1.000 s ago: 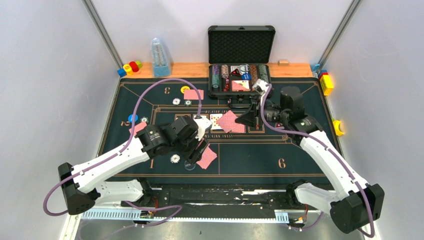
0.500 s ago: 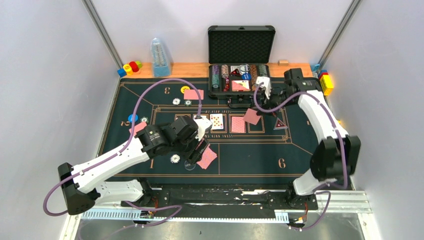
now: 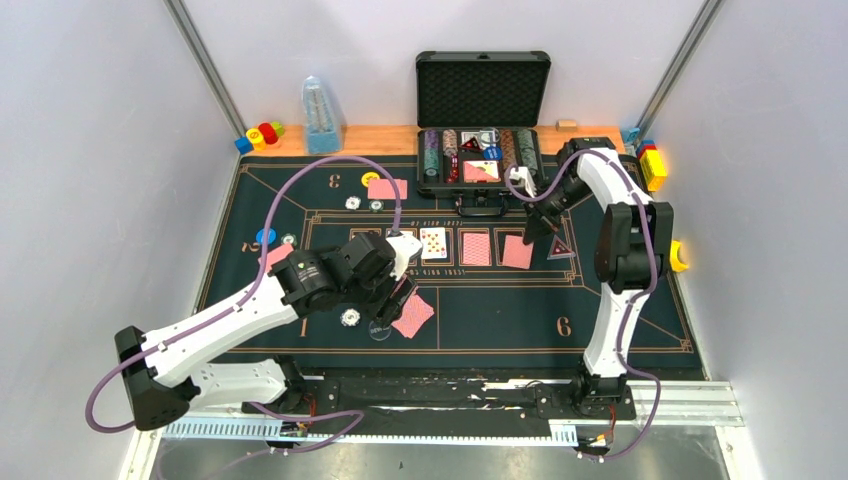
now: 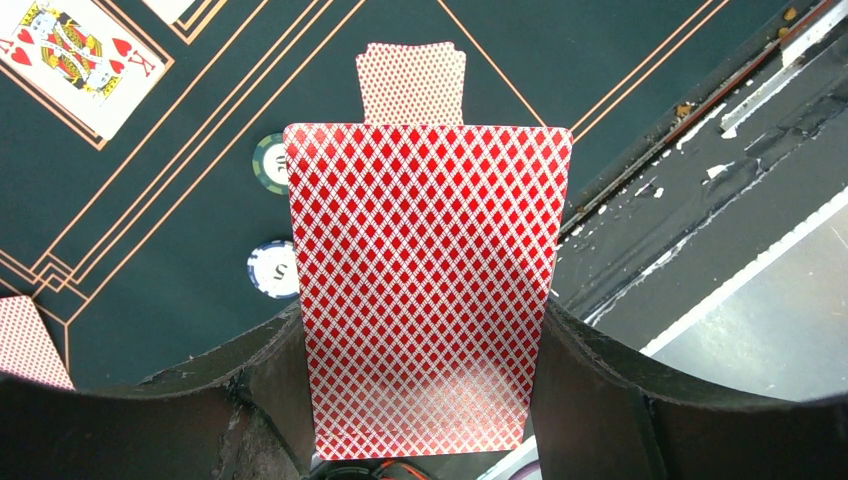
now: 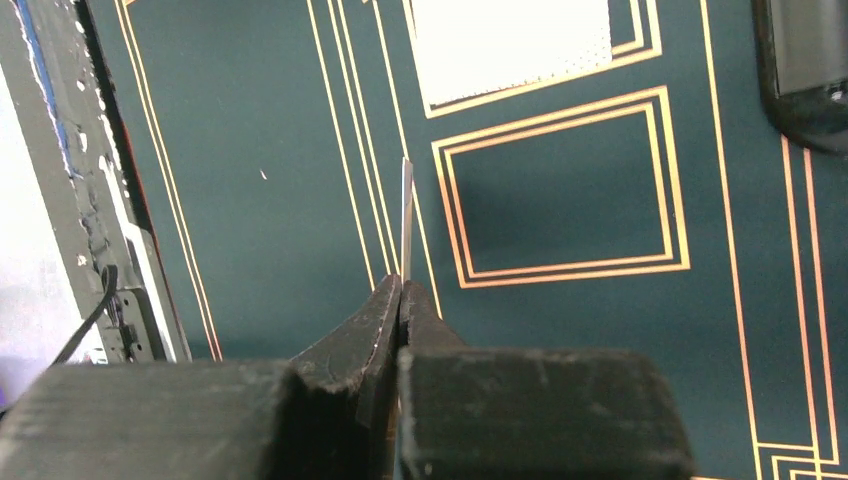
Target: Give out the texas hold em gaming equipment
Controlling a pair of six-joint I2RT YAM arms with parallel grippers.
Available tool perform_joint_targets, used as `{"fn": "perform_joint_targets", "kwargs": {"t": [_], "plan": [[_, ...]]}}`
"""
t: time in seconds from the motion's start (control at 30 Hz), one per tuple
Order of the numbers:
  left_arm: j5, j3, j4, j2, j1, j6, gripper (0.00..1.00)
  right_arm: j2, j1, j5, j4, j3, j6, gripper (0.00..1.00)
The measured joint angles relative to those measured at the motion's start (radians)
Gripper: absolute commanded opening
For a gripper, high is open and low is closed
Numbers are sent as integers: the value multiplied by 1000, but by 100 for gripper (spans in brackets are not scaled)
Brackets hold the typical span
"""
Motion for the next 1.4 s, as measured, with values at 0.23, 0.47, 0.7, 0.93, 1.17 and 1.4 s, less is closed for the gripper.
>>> {"fn": "perform_joint_targets", "kwargs": {"t": [0.23,0.47,0.7,0.93,1.17,1.4], "plan": [[-17,0,0,13,0,0,0,152,-24,33,-35,113,-44,0],[-24,0,-1,38,0,0,0,299,-26,44,-35,267,-51,0],[-48,0,-1,59,0,0,0,353,-24,43,-43,335,-52,7],[-56,0,-2,60,0,0,0,385,-16,43,-42,345,-52,15],[-62,0,-2,61,0,0,0,390,-7,32,-26,345,-48,29],[-63,0,-1,74,0,0,0,397,-2,33,-2,347,-30,46]]}}
